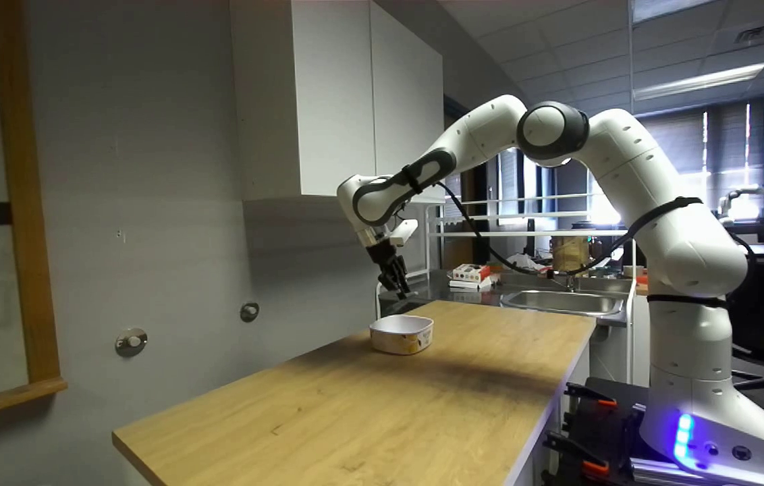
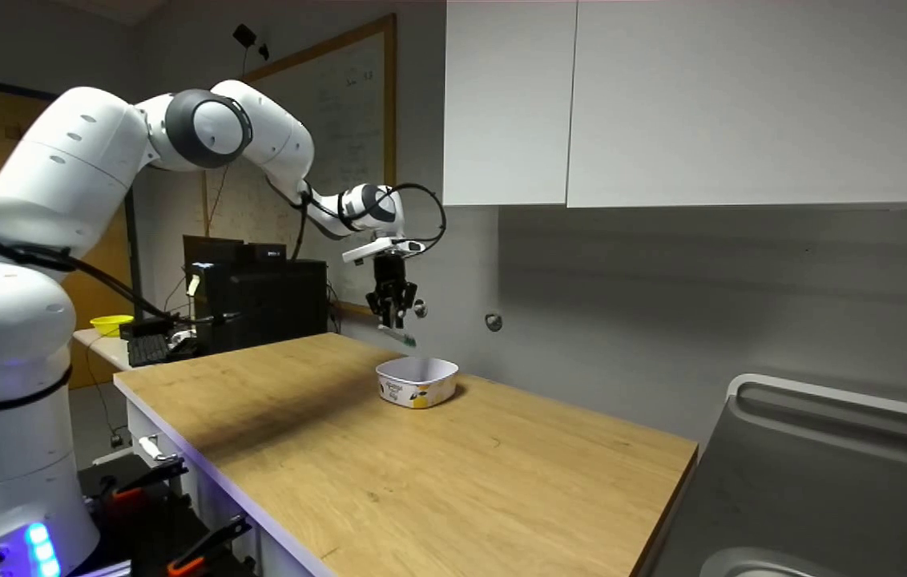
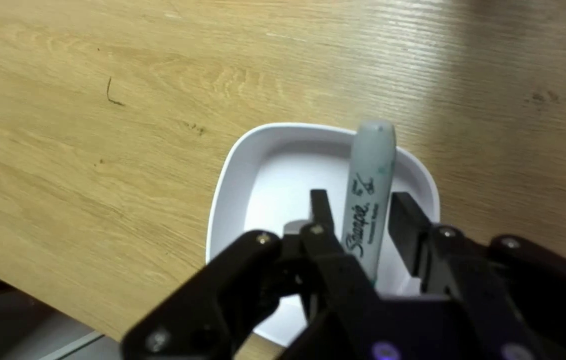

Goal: Put the marker inside the bowl

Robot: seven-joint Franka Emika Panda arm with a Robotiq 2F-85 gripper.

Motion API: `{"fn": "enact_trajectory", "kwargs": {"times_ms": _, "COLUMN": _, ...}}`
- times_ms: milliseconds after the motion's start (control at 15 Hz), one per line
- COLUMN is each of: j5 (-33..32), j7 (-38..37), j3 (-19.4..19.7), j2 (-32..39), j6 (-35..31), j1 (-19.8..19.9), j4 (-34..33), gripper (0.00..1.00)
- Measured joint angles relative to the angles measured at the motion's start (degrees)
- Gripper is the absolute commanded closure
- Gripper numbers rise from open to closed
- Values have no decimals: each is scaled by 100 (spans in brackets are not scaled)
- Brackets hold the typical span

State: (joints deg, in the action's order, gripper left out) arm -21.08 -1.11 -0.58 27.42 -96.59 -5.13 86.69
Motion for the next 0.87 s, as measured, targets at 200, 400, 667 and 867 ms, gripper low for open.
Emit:
{"fn": "enact_trajectory", "kwargs": {"times_ms": 200, "j5": -76, "j7": 252, "j3": -93, "j2": -90, "j6": -638, "j1": -75, "j4": 323, "gripper": 9}}
{"fn": "enact_trajectory", "kwargs": {"times_ms": 400, "j5": -207, "j7": 205, "j3": -274, "j2": -297, "j6": -1120, "j1": -473, "j4": 941, "gripper": 0}}
{"fn": "enact_trajectory", "kwargs": {"times_ms": 667, "j5": -214, "j7": 190, "j3": -457, "j2": -623, "j6": -1333, "j1": -818, "j4": 1538, "gripper": 0}}
{"fn": "enact_trajectory", "kwargs": {"times_ms": 867, "j5": -185, "j7": 185, "j3": -580, "j2": -1034, "j6": -1371, "j1": -863, "j4": 2074, "gripper": 0}}
